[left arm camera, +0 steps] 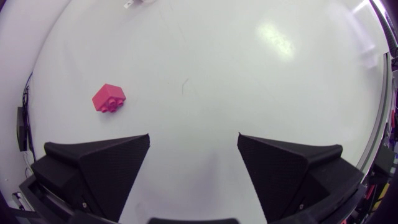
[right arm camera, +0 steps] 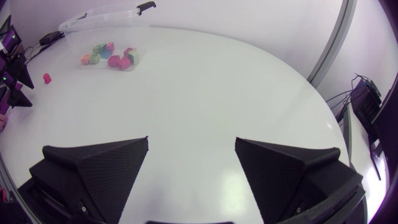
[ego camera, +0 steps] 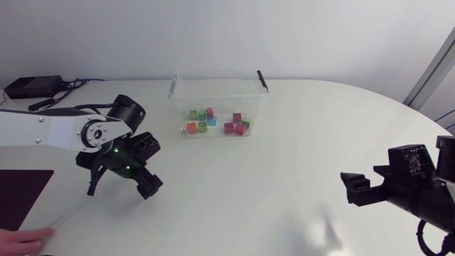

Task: Place the duplo bricks in the container

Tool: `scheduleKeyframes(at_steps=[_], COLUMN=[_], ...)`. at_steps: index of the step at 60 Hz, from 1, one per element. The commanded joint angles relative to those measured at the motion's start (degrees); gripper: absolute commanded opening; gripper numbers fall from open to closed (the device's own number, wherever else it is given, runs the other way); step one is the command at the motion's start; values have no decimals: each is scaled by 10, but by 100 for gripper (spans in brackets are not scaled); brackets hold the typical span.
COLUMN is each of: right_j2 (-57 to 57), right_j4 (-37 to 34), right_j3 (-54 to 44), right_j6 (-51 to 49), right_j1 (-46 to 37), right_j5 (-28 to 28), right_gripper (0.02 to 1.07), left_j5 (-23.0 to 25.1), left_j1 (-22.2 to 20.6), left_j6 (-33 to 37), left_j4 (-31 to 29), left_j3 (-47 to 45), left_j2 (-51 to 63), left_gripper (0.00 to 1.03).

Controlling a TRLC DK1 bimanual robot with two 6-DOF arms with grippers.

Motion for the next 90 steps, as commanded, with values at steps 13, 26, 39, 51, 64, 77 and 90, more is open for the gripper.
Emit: scheduleKeyframes(at_steps=[13,26,39,51,64,77,90], right_j2=[5,2,1,-2,-7,-8,-24], right_j4=[3,6,6,5,5,6,-2], right_j3=[-11,-24,-28,-33,-40,-44,-50], right_j6=[-6,-4,-3,-3,-3,0,2], right_j1=[1,2,5,5,5,6,6], right_j5=[-1,-1,-2,-2,-2,-3,-4], right_gripper=[103,103,103,103,103,103,103], left_j5=[1,0,-22,-27,-26,-20,-18], left_j1=[39,86,107,95,77,4,-59], left_j6=[-6,-9,-14,-14,-8,-15,-32], left_j4=[-3,-5,-6,-8,-72,-105,-119], left_j3=[66,120,186,197,150,50,-4], left_j2=[36,80,161,180,116,-43,-50], left_gripper=[99,99,99,99,99,99,99])
